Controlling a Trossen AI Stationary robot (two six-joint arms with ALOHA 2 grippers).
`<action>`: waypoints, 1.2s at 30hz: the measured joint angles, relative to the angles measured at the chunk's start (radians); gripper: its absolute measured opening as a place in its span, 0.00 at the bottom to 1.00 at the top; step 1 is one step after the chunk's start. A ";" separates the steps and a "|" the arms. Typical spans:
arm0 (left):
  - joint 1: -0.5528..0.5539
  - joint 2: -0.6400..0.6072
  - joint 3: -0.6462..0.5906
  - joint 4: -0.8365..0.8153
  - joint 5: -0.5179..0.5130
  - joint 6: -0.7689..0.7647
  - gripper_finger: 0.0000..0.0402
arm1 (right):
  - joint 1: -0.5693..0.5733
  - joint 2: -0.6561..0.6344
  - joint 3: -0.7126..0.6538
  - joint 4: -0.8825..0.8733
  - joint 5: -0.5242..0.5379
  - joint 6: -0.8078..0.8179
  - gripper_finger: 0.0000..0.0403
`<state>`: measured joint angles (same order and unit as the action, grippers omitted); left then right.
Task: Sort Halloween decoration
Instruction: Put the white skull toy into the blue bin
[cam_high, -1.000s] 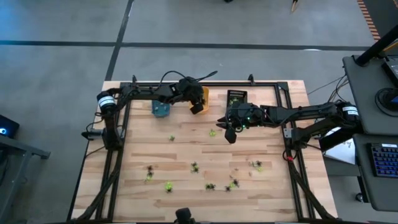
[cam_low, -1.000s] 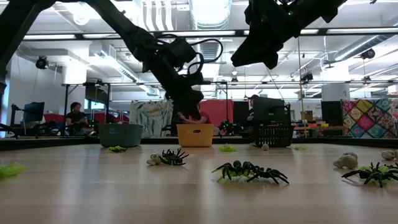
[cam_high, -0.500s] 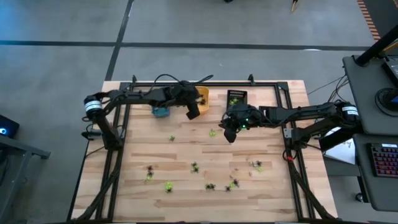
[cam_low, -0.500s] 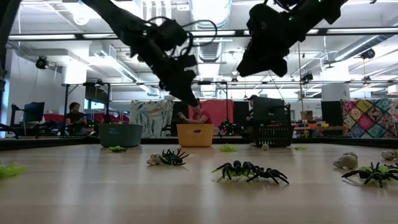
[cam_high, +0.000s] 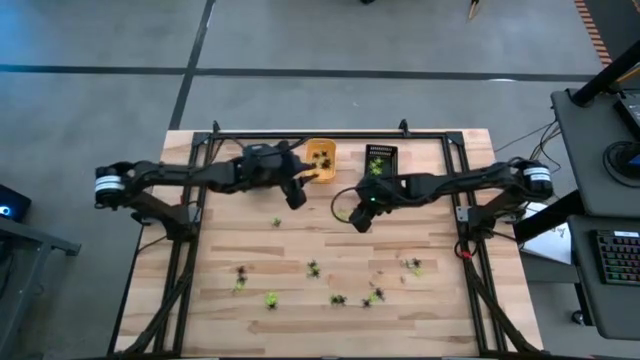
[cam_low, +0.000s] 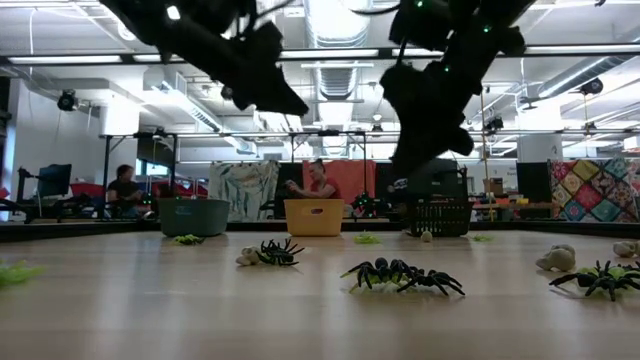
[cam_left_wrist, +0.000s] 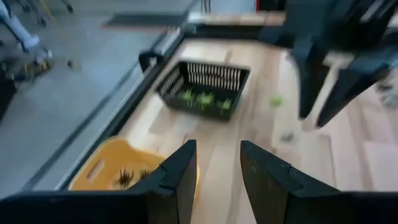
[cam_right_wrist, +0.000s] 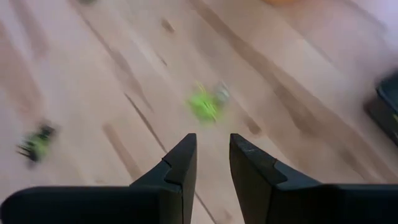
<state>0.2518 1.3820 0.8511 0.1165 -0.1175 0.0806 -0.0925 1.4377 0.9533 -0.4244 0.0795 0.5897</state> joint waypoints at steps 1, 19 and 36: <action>-0.003 -0.022 -0.019 0.008 0.000 -0.007 0.27 | 0.000 0.017 0.017 -0.037 0.000 0.009 0.20; -0.003 -0.158 -0.165 0.102 -0.006 -0.067 0.27 | -0.006 0.362 0.294 -0.455 0.053 0.027 0.19; -0.003 -0.157 -0.164 0.101 -0.006 -0.065 0.27 | -0.006 0.380 0.284 -0.398 0.080 0.020 0.23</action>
<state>0.2493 1.2251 0.6868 0.2176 -0.1238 0.0161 -0.0988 1.8175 1.2371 -0.8222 0.1593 0.6102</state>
